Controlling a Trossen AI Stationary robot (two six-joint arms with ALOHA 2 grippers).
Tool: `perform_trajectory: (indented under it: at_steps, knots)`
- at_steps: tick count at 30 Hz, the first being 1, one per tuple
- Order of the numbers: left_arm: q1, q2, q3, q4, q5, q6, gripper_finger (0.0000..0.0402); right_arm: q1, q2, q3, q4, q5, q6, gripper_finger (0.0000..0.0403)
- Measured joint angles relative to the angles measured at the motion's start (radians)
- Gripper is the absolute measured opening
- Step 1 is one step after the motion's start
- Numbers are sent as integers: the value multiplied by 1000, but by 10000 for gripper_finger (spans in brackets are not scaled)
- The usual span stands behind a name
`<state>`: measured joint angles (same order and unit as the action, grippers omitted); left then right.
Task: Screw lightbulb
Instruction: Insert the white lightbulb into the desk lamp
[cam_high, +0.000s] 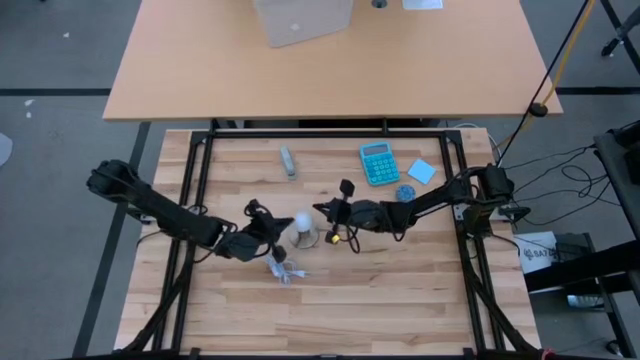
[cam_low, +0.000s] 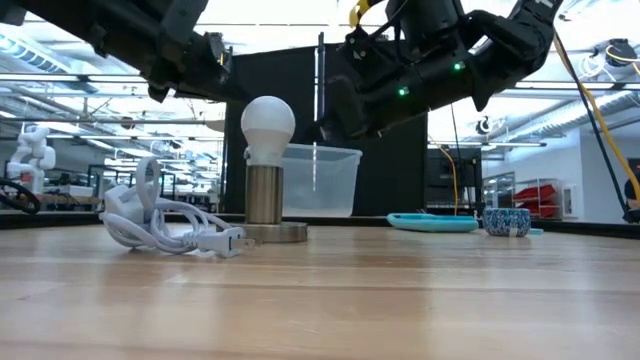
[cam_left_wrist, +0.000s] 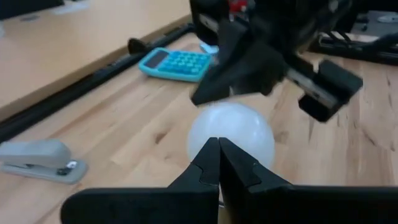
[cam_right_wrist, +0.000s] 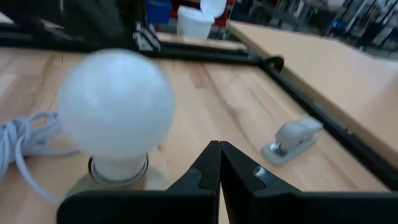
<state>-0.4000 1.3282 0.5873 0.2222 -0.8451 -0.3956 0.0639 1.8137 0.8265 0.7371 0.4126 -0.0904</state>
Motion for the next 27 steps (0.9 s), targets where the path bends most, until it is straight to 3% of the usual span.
perform_trajectory:
  at_steps: [7, 20, 27]
  knots:
    - [-10, 41, 0, 12, 23, -23, 0, -32, -1, 0, 47, -105, -38, 0]
    - [-35, 46, 0, 81, 105, 12, 0, -32, -1, 0, 31, -105, -56, 0]
    - [-5, 114, 0, 120, 107, 20, 0, -28, -1, 0, 34, -105, -56, 0]
